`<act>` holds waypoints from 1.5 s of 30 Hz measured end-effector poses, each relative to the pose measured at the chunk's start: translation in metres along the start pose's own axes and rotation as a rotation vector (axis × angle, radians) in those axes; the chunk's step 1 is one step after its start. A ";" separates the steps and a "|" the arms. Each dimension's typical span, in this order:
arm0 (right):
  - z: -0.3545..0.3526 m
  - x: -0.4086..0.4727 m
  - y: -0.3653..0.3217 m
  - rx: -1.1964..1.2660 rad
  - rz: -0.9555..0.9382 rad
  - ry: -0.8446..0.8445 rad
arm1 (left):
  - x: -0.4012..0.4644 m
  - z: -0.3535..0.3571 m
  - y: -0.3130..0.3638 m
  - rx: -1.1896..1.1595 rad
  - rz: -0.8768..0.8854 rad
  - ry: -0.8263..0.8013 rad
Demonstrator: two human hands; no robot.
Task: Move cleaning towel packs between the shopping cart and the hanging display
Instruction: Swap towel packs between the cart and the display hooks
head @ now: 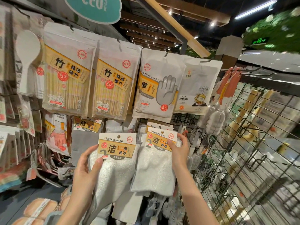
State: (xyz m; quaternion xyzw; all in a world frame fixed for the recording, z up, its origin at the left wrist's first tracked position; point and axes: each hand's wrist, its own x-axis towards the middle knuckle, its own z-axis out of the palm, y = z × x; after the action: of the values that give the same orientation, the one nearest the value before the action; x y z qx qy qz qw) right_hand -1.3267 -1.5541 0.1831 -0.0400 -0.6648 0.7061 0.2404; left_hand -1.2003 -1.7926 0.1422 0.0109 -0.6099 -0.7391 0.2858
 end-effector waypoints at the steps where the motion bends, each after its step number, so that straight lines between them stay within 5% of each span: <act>1: 0.002 0.003 0.003 0.000 0.005 0.003 | 0.001 0.000 -0.002 0.003 -0.002 0.003; 25: 0.012 0.032 0.018 -0.295 -0.043 0.124 | 0.006 0.018 -0.005 0.011 -0.003 -0.039; 28: 0.008 0.005 0.004 -0.164 -0.100 0.031 | 0.005 0.023 -0.007 0.001 -0.011 -0.042; 34: 0.005 -0.047 -0.022 -0.034 0.044 -0.556 | -0.002 0.047 -0.011 -0.070 -0.060 -0.101; 45: -0.022 -0.031 -0.015 -0.089 -0.067 -0.432 | 0.018 0.081 -0.017 0.148 0.062 -0.265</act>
State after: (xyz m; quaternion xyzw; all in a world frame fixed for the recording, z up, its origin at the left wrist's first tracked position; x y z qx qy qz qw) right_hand -1.2873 -1.5459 0.1867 0.1240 -0.7322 0.6599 0.1138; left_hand -1.2521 -1.7261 0.1537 -0.0846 -0.6951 -0.6779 0.2239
